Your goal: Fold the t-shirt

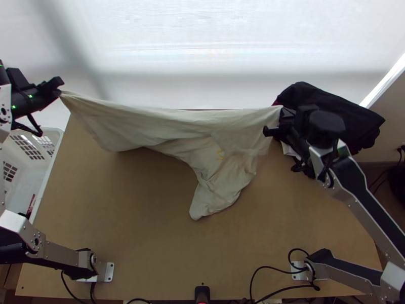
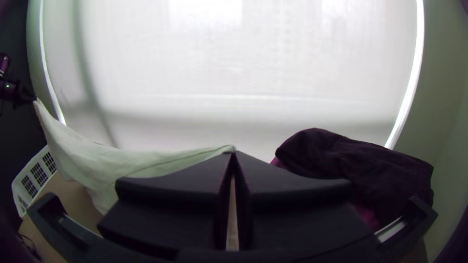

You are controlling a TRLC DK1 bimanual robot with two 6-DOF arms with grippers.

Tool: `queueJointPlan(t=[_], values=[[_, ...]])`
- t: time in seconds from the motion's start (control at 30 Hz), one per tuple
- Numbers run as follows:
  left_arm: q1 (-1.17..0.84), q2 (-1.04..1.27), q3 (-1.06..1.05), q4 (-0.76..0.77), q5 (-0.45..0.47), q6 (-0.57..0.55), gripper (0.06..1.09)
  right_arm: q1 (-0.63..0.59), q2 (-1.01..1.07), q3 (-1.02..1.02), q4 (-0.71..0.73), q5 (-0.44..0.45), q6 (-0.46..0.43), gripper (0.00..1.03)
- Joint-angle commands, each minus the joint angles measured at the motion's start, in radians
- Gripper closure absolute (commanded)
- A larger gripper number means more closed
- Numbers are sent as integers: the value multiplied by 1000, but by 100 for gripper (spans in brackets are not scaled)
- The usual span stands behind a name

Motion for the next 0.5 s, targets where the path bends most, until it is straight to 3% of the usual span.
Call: queueJointPlan(t=[0.0, 0.27, 0.47], values=[[5, 7, 46, -53, 2, -18, 105, -8, 52, 97, -101, -13, 86, 100], [2, -79, -1, -229, 25, 4, 105, 50, -57, 37, -216, -36, 122, 100], [1, -217, -320, -182, 25, 39, 105, 72, -172, -92, -250, -41, 129, 100]])
